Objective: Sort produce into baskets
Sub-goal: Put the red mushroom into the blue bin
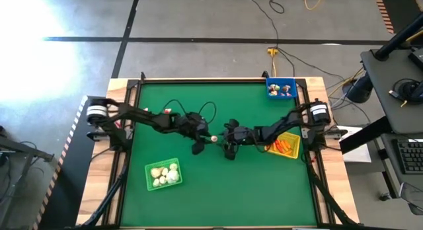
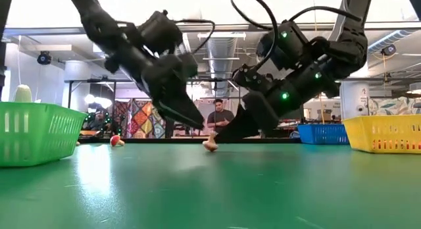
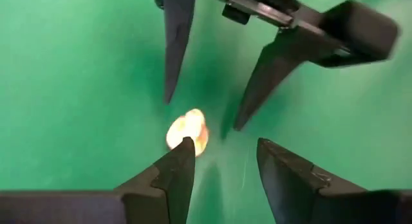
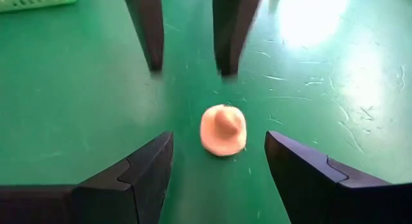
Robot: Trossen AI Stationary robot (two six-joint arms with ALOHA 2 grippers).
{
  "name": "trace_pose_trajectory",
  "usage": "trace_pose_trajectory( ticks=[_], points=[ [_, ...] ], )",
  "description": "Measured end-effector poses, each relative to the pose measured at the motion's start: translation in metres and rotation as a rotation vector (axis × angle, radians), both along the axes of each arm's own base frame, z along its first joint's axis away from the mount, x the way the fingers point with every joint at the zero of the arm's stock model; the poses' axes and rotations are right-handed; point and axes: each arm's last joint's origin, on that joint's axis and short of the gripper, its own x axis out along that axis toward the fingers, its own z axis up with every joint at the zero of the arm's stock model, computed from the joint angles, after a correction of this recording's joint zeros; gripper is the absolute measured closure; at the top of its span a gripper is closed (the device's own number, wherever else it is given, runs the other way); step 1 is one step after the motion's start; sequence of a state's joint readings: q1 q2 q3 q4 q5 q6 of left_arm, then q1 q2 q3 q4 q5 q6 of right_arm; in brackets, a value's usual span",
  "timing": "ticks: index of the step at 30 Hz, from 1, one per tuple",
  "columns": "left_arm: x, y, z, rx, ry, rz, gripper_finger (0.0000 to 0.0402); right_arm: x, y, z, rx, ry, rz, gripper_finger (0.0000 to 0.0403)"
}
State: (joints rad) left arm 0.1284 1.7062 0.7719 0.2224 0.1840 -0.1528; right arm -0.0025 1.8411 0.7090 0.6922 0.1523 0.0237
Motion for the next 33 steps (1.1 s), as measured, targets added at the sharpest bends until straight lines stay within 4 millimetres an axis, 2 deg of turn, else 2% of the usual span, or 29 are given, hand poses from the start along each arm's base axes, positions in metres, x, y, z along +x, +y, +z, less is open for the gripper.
trace_pose_trajectory(
  ticks=[4,12,17,23,27,31,33],
  points=[
    [-0.018,-0.001,0.026,0.045,0.036,0.008,0.0251,0.002,0.000,-0.011,-0.009,0.031,0.005,0.0165],
    [-0.048,-0.007,0.079,0.107,-0.136,0.042,0.0251,0.030,-0.001,-0.024,-0.015,-0.030,0.002,0.0175],
    [-0.073,-0.013,0.092,0.109,-0.213,0.042,0.0251,0.043,-0.001,-0.037,0.008,-0.028,-0.011,0.0206],
    [-0.101,-0.015,0.089,0.132,-0.243,0.143,0.0251,0.046,-0.001,-0.033,0.015,-0.023,-0.011,0.0275],
    [-0.114,-0.010,0.067,0.135,-0.142,0.366,0.0251,0.041,-0.001,-0.021,0.014,0.017,-0.013,0.0321],
    [-0.125,-0.005,0.049,0.125,0.020,0.496,0.0250,0.031,-0.001,0.002,0.026,0.101,-0.032,0.0333],
    [-0.129,-0.003,0.043,0.095,0.083,0.540,0.0251,0.024,-0.002,0.024,0.034,0.125,-0.055,0.0326]
  ],
)
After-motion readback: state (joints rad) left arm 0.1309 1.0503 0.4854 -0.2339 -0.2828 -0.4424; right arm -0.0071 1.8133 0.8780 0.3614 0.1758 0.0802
